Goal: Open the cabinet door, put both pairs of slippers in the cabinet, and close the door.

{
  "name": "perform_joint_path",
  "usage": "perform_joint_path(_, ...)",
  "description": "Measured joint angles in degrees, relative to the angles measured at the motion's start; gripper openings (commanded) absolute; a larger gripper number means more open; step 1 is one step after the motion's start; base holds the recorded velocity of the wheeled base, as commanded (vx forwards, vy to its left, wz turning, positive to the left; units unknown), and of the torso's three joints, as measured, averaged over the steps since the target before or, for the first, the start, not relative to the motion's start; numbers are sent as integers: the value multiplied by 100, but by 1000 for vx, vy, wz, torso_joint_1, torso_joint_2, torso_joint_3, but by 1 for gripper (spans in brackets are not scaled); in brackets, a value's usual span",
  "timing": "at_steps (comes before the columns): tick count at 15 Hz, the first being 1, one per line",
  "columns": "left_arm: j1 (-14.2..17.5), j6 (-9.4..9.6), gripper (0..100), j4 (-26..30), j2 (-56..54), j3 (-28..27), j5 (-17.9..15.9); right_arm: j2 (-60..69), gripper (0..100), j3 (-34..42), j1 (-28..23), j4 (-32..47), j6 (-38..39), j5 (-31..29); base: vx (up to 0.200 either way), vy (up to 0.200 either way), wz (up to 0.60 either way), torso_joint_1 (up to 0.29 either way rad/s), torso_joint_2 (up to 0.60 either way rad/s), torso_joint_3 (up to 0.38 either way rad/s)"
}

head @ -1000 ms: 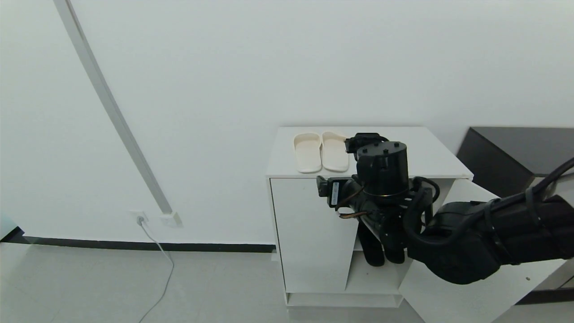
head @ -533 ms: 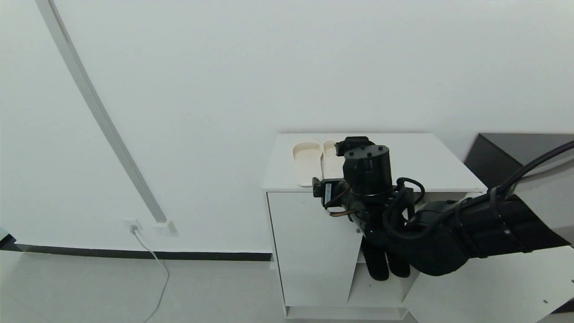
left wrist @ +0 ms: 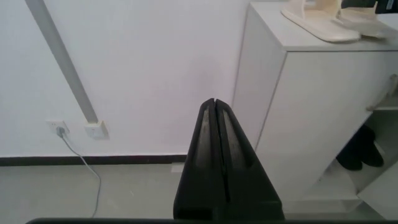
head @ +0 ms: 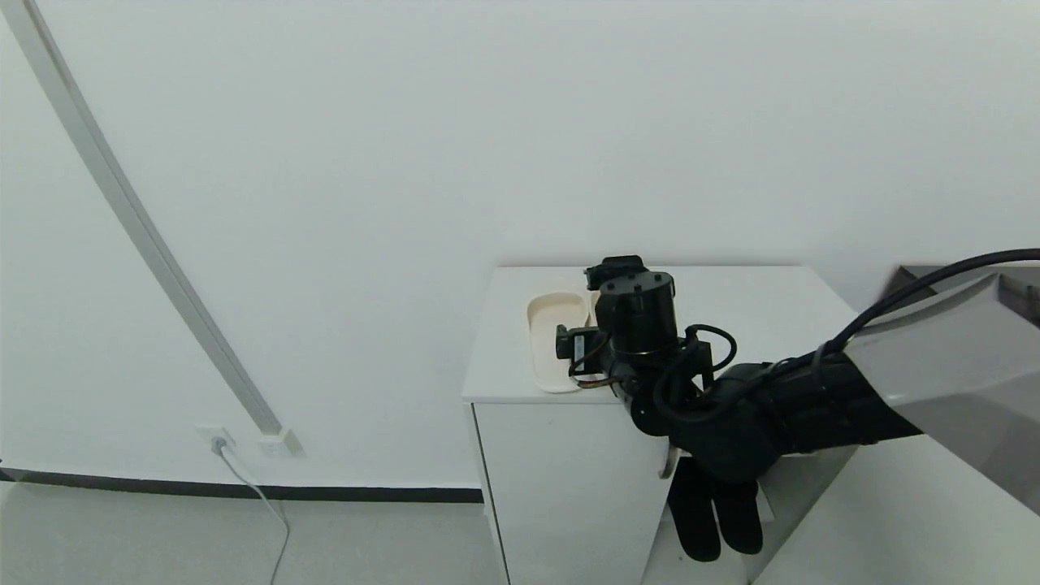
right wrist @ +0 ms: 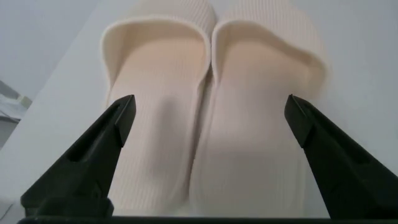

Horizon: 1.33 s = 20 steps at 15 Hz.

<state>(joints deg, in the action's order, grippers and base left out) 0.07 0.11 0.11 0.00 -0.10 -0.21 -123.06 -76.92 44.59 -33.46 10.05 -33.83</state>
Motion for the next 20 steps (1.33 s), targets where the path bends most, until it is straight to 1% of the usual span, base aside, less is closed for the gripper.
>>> perform_joint_path(3,-5,-4,0,0,0,0,7,-402,100,-474,-59,29,-72,0,0,0,0,0,0,0)
perform_joint_path(12,0,-1,0,-1,0,0,5,-941,100,-952,-262,-99,-99,-11,0,0,0,0,0,0)
perform_joint_path(13,0,-1,0,-4,0,0,5,-983,0,-998,-276,-111,-99,-16,0,0,0,0,0,0)
perform_joint_path(20,0,-1,0,-1,0,0,5,-1056,0,-1047,-301,-200,-99,-16,0,0,0,0,0,0)
